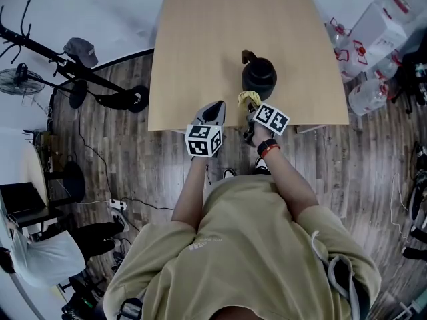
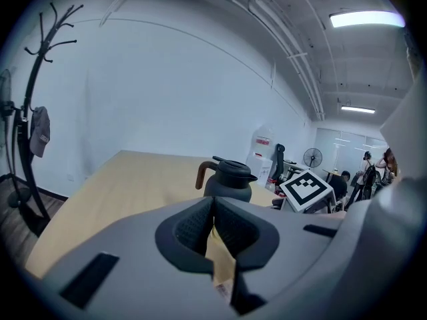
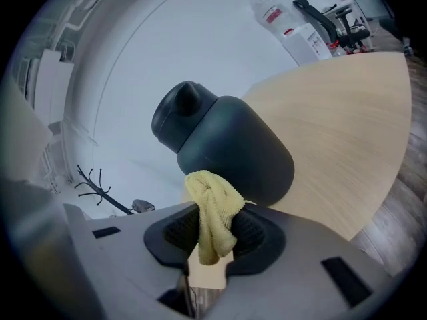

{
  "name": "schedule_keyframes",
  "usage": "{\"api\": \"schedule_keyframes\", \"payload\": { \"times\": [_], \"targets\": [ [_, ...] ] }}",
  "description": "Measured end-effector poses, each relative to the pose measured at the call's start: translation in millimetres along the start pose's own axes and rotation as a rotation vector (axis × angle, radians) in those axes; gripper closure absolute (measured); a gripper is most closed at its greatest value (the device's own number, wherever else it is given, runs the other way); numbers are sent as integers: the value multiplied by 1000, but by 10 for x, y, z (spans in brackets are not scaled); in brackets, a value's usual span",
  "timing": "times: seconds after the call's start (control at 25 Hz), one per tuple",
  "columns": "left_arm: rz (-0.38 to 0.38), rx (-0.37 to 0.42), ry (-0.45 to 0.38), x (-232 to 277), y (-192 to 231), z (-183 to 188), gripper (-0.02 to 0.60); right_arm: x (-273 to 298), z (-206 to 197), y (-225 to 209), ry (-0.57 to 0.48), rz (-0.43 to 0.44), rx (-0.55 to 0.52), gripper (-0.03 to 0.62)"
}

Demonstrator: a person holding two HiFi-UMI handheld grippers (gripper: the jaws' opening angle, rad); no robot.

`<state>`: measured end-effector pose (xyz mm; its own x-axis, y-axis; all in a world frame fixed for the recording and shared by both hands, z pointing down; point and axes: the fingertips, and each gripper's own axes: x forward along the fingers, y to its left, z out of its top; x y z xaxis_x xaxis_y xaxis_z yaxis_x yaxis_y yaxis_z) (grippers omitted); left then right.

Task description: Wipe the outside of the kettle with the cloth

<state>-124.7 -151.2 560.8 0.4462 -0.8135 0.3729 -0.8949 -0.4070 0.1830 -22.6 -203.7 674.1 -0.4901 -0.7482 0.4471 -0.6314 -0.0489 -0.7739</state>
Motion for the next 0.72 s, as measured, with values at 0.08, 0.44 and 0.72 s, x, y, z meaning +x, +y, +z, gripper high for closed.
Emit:
{"api": "schedule_keyframes", "payload": {
  "times": [0.08,0.44,0.72],
  "targets": [
    [-6,1,4,32,-46,-19,557,-27,8,-40,2,9,18,485],
    [-32,4,15,165,-251,-61,557,-171,85,-222,8,17,61,487],
    [-51,5,26,268,-388,-98,557,-271,179,-376,3,13,73,487]
  ]
}}
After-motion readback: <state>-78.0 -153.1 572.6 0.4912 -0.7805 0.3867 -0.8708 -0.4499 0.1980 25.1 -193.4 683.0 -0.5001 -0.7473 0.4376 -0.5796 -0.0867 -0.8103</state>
